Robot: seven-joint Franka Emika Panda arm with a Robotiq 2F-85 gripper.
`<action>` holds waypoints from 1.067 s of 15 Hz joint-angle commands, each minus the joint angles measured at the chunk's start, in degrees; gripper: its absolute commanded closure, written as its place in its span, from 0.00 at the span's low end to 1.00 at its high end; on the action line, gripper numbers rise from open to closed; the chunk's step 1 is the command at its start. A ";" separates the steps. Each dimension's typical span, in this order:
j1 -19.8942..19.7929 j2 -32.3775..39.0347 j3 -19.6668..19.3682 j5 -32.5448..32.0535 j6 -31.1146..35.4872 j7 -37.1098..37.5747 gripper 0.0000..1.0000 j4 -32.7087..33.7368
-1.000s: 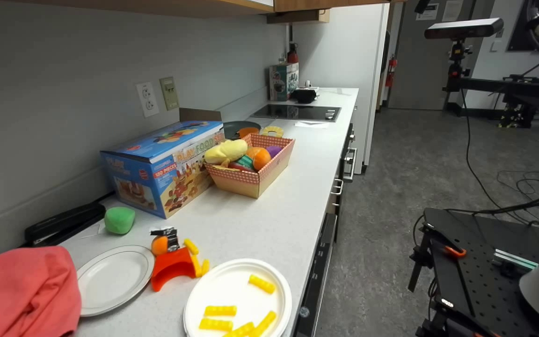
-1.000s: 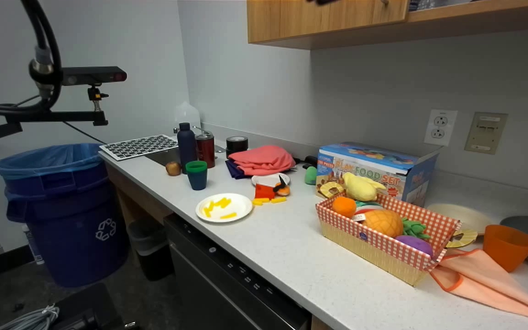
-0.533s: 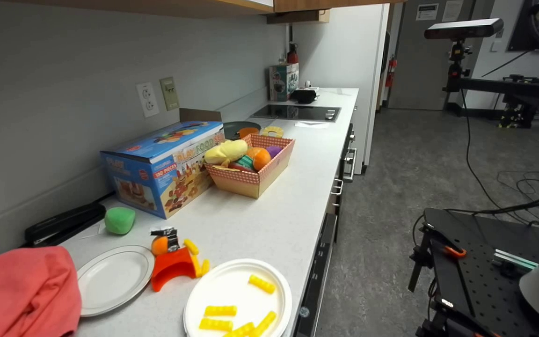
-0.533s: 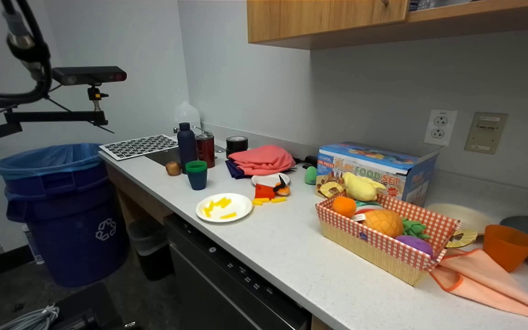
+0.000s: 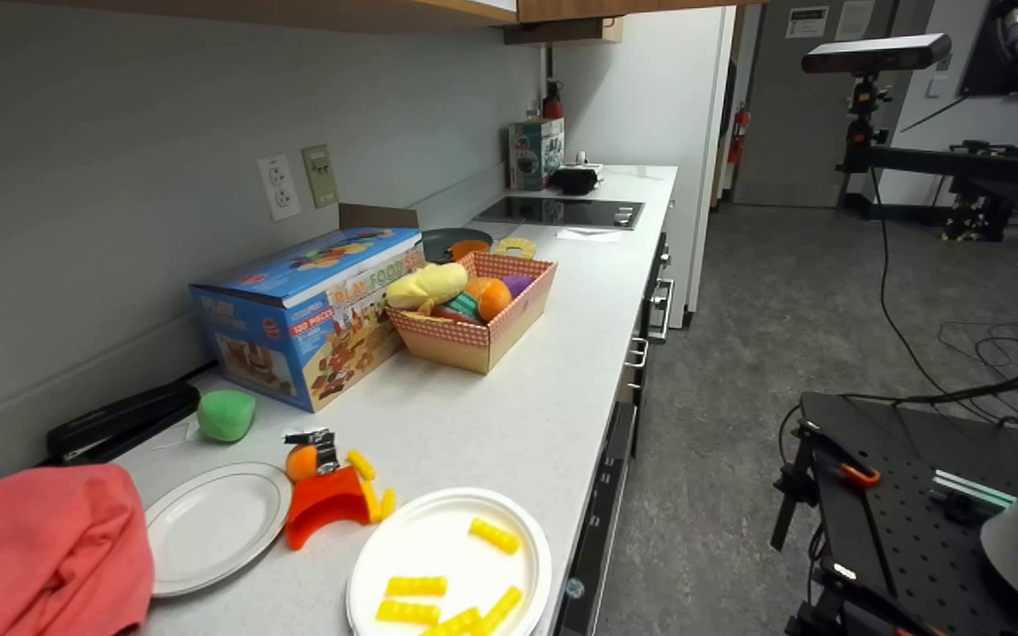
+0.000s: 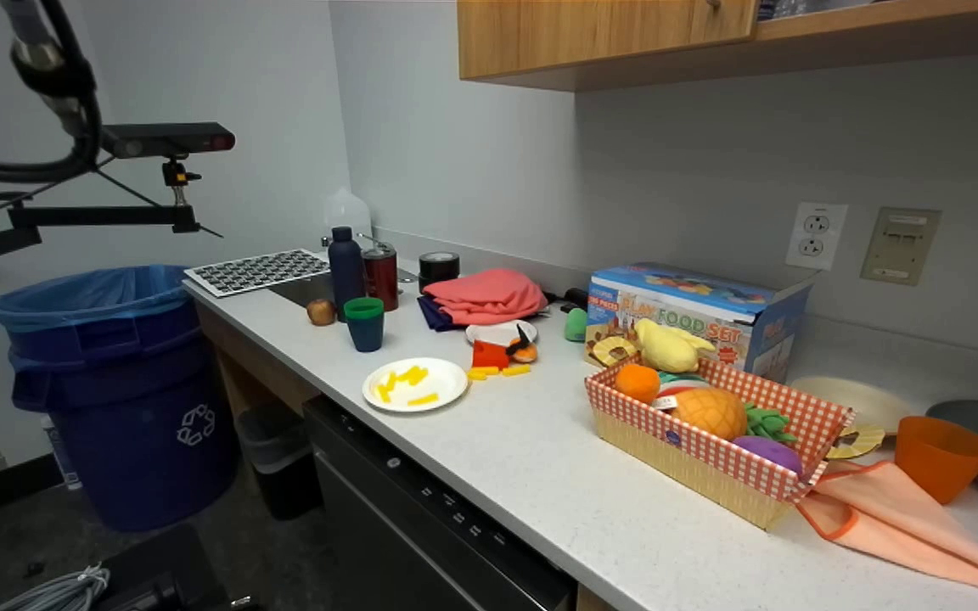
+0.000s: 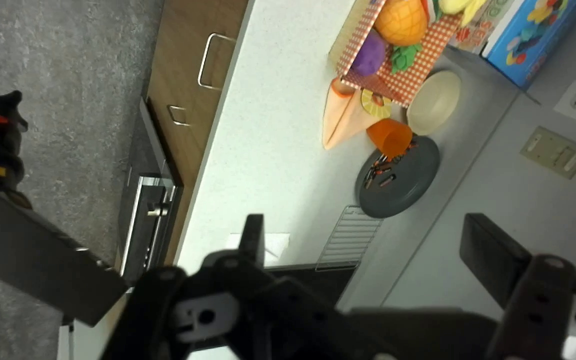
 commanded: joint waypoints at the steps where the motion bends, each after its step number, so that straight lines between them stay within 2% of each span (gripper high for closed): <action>1: -3.27 5.64 -4.32 3.13 -0.81 2.41 0.00 7.71; 8: -5.45 16.41 -14.75 13.77 3.27 6.32 0.00 19.84; 12: -4.88 20.93 -18.18 19.94 7.62 11.46 0.00 25.32; 16: -4.82 25.00 -19.96 22.59 12.45 17.82 0.00 29.78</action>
